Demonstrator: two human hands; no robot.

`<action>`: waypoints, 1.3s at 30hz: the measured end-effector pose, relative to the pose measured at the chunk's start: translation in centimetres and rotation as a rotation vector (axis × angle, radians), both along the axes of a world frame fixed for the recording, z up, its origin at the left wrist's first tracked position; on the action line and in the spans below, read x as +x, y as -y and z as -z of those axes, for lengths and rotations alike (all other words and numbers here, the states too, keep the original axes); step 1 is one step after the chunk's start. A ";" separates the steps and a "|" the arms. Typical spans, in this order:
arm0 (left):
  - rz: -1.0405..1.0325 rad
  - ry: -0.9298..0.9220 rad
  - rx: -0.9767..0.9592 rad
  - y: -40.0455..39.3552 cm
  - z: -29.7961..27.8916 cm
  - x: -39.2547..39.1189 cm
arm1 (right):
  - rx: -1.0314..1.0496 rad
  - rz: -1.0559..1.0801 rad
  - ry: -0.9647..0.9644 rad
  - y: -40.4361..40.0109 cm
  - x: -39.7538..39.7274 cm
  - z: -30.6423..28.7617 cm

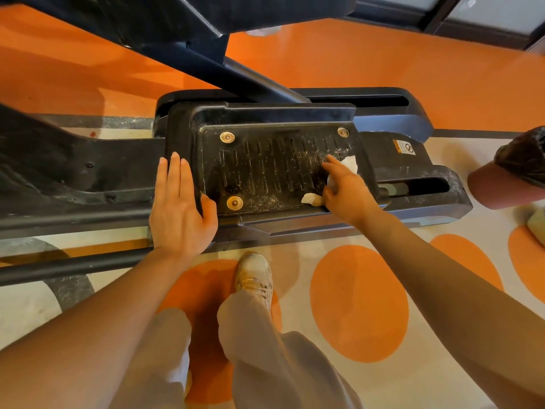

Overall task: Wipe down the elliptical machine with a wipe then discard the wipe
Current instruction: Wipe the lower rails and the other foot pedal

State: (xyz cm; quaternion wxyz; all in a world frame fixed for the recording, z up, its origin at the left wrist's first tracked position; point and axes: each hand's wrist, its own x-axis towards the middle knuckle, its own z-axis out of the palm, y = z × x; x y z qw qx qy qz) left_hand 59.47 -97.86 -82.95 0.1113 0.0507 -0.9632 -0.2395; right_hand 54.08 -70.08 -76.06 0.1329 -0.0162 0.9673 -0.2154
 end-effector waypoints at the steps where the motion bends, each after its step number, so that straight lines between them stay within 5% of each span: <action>1: -0.002 0.002 0.002 0.0 0.0 0.0 | -0.020 0.020 0.003 0.0 -0.1 -0.3; 7: 0.001 -0.001 0.007 0.0 0.0 0.0 | 0.002 0.030 0.057 -0.4 -1.2 -1.1; 16: 0.015 -0.012 0.006 0.1 0.0 -0.1 | -0.135 -0.147 -0.130 2.5 -2.9 1.7; 23: 0.018 -0.011 0.029 0.0 0.0 0.0 | 0.167 -0.119 -0.024 2.2 -3.6 2.6; 30: 0.015 -0.002 0.035 0.1 0.0 -0.1 | 0.096 -0.265 -0.056 2.3 -3.5 1.9; 36: 0.016 -0.024 0.043 0.1 0.0 0.0 | 0.010 -0.029 -0.200 2.2 -2.8 2.1; 39: 0.019 -0.030 0.043 0.1 0.1 -0.1 | 0.182 0.011 -0.170 1.9 -2.5 1.6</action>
